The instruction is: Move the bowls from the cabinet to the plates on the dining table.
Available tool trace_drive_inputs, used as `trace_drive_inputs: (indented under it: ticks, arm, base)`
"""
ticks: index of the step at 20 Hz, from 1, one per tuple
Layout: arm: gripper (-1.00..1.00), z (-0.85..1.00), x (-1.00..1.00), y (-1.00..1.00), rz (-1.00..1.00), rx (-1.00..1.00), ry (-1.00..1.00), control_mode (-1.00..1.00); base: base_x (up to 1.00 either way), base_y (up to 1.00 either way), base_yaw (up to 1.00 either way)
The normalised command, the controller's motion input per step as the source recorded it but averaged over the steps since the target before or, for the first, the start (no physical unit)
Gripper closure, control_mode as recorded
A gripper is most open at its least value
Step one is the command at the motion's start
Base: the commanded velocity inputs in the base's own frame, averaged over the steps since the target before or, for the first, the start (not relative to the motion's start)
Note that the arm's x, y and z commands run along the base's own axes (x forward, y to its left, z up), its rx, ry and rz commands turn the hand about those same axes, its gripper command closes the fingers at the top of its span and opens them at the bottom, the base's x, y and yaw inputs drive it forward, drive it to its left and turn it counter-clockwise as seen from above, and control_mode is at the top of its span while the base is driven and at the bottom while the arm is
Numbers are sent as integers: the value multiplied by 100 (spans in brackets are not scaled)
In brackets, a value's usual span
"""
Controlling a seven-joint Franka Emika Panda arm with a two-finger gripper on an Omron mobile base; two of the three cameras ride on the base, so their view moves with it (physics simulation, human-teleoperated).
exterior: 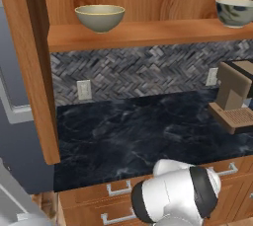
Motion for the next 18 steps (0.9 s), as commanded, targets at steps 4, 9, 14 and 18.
trace_drive_inputs:
  ticks: [4,9,14,18]
  arm:
    - [100,0,-100,-18,-12,36,-7,-100]
    - [100,0,-100,-34,-15,39,-5,-100]
    - [100,1,-92,-51,-20,37,-2,-100]
    - [100,0,-74,-54,-23,37,0,-100]
  base:
    - [0,0,0]
    - [0,0,0]
    - [0,0,0]
    - [0,0,0]
